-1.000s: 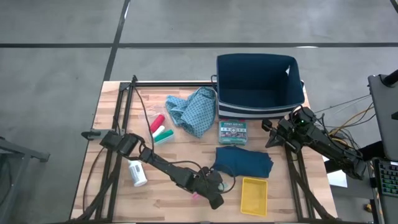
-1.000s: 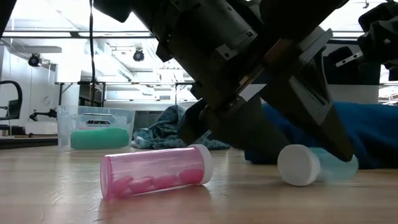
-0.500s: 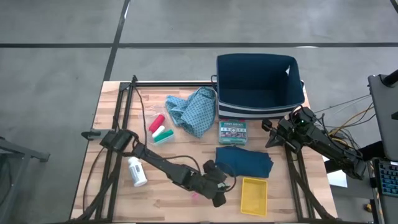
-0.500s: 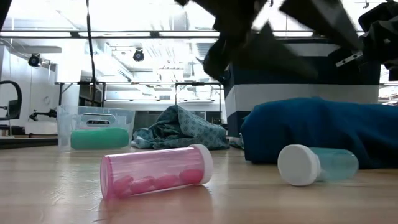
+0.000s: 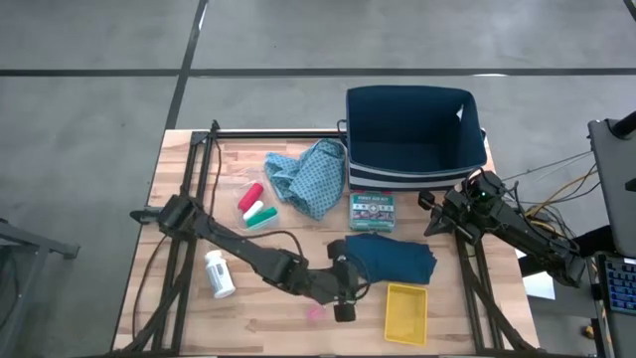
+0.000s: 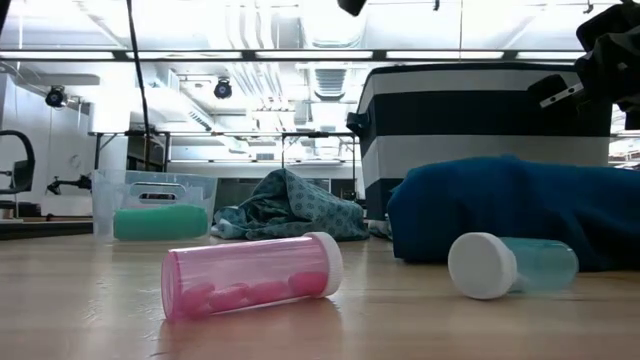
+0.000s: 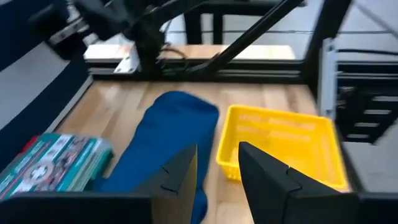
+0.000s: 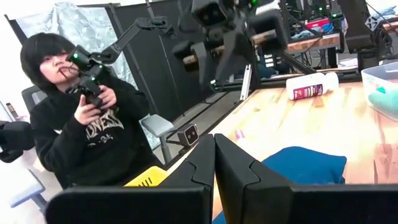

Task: Pick & place medical supplies in basket/bin
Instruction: Put the blue pill bottle into the yellow bin

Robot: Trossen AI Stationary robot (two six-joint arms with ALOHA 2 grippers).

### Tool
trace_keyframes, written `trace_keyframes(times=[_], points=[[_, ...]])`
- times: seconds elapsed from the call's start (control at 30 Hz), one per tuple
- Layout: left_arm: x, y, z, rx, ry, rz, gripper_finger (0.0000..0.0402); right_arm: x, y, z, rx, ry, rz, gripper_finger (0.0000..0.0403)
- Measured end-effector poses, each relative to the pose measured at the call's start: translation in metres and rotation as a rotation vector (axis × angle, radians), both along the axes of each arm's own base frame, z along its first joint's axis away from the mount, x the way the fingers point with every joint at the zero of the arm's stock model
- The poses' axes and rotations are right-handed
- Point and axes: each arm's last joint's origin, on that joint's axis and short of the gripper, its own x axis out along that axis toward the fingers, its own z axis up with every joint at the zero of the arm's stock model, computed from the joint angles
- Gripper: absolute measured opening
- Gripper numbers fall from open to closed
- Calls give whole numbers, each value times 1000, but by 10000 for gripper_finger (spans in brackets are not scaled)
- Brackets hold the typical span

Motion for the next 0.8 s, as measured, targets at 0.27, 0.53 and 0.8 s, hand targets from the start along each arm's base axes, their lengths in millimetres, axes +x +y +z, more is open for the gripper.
trace_keyframes(times=[0.27, 0.53, 0.8], points=[[-10, 14, 14, 25, -27, -163, 120, 0, 0, 0, 0, 0, 1, 8], [-69, 45, 5, -1, -272, -346, 120, 0, 0, 0, -1, -1, 0, 8], [-159, 82, 11, -14, -325, -359, 120, 0, 0, 0, 0, 0, 0, 8]])
